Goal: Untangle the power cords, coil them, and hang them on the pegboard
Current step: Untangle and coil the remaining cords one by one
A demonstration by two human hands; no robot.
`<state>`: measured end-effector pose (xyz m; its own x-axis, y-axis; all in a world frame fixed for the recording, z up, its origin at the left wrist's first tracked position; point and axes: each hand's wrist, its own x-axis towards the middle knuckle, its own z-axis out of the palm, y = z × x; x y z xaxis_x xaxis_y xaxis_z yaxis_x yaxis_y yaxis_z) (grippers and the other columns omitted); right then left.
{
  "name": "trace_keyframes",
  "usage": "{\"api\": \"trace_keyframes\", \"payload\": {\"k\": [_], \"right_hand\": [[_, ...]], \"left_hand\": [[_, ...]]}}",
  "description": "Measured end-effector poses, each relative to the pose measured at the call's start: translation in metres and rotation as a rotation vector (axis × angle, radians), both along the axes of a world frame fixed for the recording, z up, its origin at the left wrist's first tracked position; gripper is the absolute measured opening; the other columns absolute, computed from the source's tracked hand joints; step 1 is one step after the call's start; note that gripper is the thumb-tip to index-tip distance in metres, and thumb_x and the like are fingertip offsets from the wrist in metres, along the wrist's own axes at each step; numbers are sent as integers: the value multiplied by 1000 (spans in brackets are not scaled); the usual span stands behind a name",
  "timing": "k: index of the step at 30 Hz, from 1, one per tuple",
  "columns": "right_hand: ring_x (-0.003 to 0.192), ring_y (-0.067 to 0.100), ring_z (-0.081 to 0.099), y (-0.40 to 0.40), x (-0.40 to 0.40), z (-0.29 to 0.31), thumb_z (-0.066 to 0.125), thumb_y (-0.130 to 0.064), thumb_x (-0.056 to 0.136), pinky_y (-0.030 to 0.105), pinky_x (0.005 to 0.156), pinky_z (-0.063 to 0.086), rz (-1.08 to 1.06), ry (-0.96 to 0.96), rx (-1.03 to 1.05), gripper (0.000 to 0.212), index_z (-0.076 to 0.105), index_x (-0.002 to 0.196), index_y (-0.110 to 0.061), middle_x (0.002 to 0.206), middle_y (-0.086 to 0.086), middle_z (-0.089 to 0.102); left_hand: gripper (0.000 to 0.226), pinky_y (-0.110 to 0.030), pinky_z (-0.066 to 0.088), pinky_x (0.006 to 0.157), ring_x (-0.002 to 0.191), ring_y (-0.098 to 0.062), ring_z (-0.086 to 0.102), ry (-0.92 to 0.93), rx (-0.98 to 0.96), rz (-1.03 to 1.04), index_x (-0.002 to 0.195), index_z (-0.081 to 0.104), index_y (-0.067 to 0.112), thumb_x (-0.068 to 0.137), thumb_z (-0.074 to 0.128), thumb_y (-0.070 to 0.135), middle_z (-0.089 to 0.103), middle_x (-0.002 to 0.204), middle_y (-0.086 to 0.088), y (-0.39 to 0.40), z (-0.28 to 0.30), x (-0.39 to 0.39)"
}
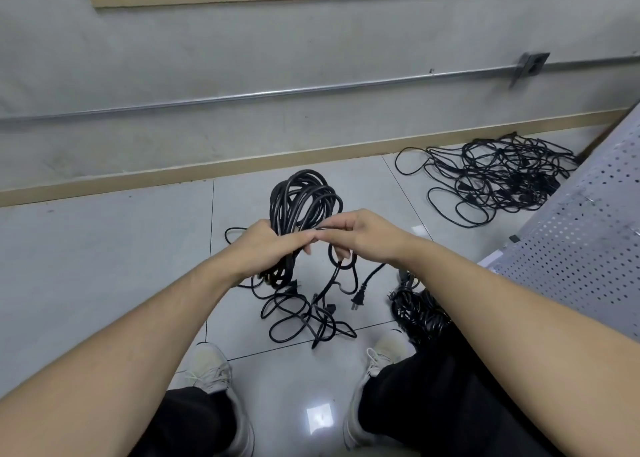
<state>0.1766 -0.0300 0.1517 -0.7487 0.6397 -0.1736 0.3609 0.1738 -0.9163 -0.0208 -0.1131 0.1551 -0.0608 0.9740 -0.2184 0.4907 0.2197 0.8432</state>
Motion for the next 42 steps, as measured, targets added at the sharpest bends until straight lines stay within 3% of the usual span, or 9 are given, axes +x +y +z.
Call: {"api": "trace_keyframes", "payload": {"k": [8, 14, 19, 21, 23, 26, 30, 38, 42], "right_hand": [[89, 8, 70, 11, 8, -6, 69, -40, 95, 38, 95, 49, 34, -163, -127, 23, 63, 83, -21, 89, -4, 77], [97, 16, 69, 17, 9, -7, 60, -43, 100, 47, 108, 49, -189, 79, -255, 26, 57, 87, -20, 100, 10, 78], [85, 21, 72, 16, -3, 3, 57, -35, 103, 40, 95, 56, -378, 327, -338, 26, 53, 84, -18, 76, 5, 72], [54, 17, 53, 12, -6, 12, 53, -35, 105, 33, 67, 56, -409, 402, -408, 26, 52, 86, -17, 59, -1, 53], [47, 11, 30, 10, -5, 18, 48, -37, 107, 23, 48, 34, -404, 362, -330, 27, 53, 88, -19, 58, -6, 35], [48, 10, 31, 5, -3, 22, 46, -36, 107, 22, 45, 26, -355, 301, -166, 28, 58, 87, -21, 59, -6, 38], [50, 11, 36, 1, -3, 20, 47, -33, 107, 21, 46, 28, -390, 305, -61, 27, 61, 87, -22, 58, -6, 45], [64, 3, 44, 10, -6, 18, 55, -44, 102, 23, 66, 39, -547, 140, 209, 34, 55, 83, -16, 75, -7, 51], [94, 15, 70, 10, -7, 16, 65, -71, 83, 45, 94, 55, -469, 127, -236, 62, 51, 118, -21, 104, -7, 69]], "left_hand": [[34, -28, 43, 73, 74, -11, 61, -266, 4, 219, 62, 70, 24, 74, 77, 56, 69, 76, 8, 0, -3, -3], [38, -34, 43, 77, 73, -16, 58, -436, 78, 415, 68, 63, 18, 74, 78, 52, 67, 81, -3, 3, 2, -6], [43, -36, 43, 78, 79, -21, 57, -372, 30, 405, 55, 58, 22, 76, 74, 56, 66, 78, -2, 2, -3, -5], [38, -34, 47, 79, 81, -19, 63, -377, 5, 437, 69, 69, 19, 79, 81, 54, 72, 85, 1, 3, -7, -4], [37, -32, 48, 78, 83, -16, 66, -361, -21, 460, 86, 76, 19, 74, 86, 52, 74, 84, 6, 5, -9, -2], [39, -34, 50, 79, 82, -19, 66, -337, -44, 450, 77, 75, 18, 65, 87, 53, 75, 80, 4, 6, -10, -2], [41, -30, 48, 67, 68, -20, 60, -345, -153, 246, 53, 57, 17, 91, 71, 26, 74, 87, -12, 1, -8, 2], [42, -31, 46, 61, 68, -19, 60, -403, -227, 35, 51, 57, 19, 91, 69, 25, 76, 93, -13, -10, 0, 22], [44, -34, 43, 62, 68, -19, 59, -442, -189, 101, 53, 54, 15, 95, 66, 18, 78, 100, -11, -11, 3, 24]]}}
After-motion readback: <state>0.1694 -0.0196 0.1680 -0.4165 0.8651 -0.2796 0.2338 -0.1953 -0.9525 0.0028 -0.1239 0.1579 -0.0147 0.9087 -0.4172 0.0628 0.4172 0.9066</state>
